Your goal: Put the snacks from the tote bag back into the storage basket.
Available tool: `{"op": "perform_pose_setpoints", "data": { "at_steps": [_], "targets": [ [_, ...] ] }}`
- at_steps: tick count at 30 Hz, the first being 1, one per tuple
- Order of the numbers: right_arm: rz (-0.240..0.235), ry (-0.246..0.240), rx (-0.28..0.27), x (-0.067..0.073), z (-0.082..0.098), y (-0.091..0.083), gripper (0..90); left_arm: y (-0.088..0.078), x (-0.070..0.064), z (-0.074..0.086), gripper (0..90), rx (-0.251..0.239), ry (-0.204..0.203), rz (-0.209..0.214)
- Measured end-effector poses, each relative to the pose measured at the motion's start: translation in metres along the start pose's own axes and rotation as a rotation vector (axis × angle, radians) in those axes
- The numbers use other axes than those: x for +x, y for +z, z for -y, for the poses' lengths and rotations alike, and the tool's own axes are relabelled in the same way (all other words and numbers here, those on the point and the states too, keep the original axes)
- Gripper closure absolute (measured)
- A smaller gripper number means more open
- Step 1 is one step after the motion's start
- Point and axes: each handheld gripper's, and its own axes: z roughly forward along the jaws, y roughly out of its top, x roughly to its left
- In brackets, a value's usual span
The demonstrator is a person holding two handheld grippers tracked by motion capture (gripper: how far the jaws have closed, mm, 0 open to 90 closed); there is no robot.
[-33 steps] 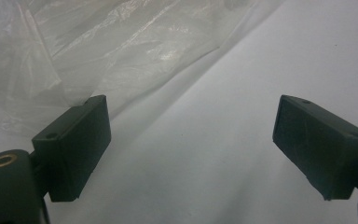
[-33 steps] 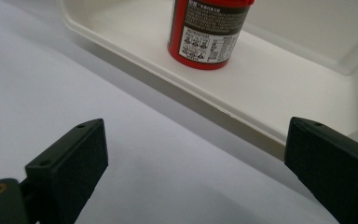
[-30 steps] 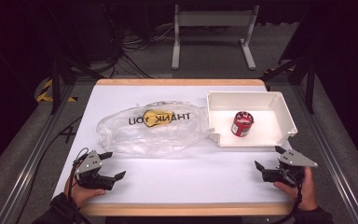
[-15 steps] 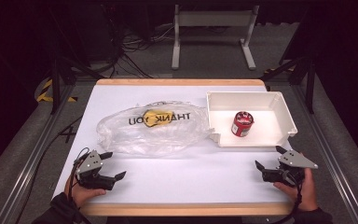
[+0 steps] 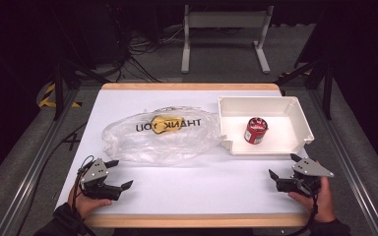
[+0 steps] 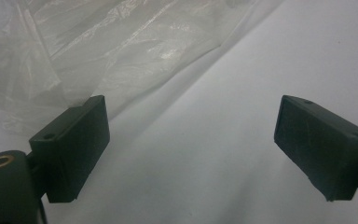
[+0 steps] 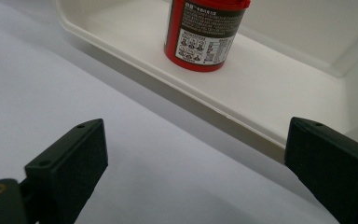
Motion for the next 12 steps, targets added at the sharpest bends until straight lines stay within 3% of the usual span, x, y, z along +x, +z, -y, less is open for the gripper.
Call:
{"op": "perform_pose_setpoints", "data": {
  "at_steps": [12],
  "targets": [
    [0.002, -0.009, 0.01, 0.001, -0.0004, 0.0008, 6.5, 0.0002, 0.0003, -0.0003, 10.8, 0.006, 0.005, -0.002]
  ]
}}
